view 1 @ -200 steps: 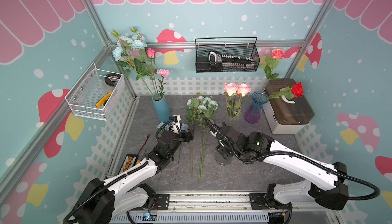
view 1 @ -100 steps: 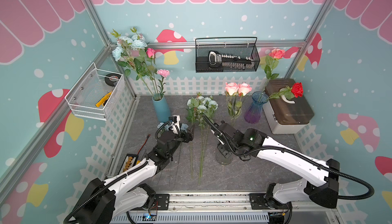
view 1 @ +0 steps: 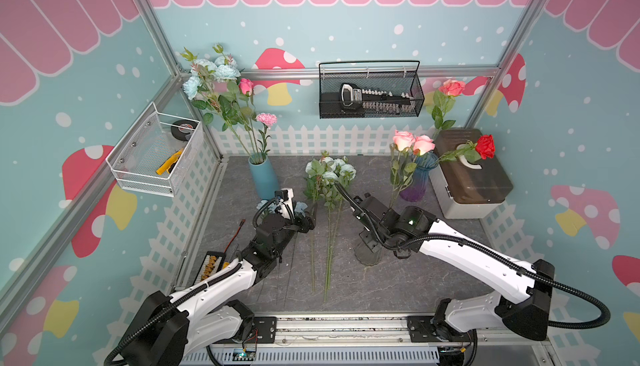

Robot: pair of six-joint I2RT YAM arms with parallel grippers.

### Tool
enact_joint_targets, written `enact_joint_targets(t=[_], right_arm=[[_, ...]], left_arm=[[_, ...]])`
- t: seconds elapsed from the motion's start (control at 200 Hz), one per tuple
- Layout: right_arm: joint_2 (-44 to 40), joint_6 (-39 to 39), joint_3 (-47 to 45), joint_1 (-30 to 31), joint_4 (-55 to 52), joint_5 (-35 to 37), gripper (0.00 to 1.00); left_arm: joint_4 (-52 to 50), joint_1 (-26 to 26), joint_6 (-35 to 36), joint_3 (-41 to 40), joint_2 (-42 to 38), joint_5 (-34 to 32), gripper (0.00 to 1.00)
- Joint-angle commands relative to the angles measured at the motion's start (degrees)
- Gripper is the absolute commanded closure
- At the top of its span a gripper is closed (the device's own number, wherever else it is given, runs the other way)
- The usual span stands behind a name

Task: Pick out blue flowers from the vase
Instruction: Pick up the vase from the center of the board, then place the vase at the center of the board.

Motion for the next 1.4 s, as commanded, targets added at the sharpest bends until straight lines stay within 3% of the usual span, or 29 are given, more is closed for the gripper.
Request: enact_joint_targets(t=[0.0, 0.26, 0.635, 1.016, 1.396], right_arm=[[2.12, -0.83, 1.55, -2.26, -1.42, 1.31, 1.0], [8.92, -5.58, 7.94, -8.32, -2.22, 6.01, 1.0], [21.97, -12.21, 22.37, -11.41, -6.52, 15.08, 1.0], [25.39, -20.19, 24.61, -19.46, 3.67, 14.93, 1.0], [34.01, -25.18, 34.36, -23.86, 6.89, 13.8, 1.0]], left_arm=[[1.97, 0.42, -1.02, -0.48, -0.18, 0.78, 0.17], [1.79, 0.62, -1.01, -0.58, -0.69, 0.61, 0.17], [1.96, 1.34, -1.32, -1.09, -1.35, 1.12, 0.17], [2.23, 2.1, -1.63, -1.61, -2.02, 1.74, 0.17], [2.27, 2.33, -1.65, -1.62, -1.98, 1.91, 0.17]])
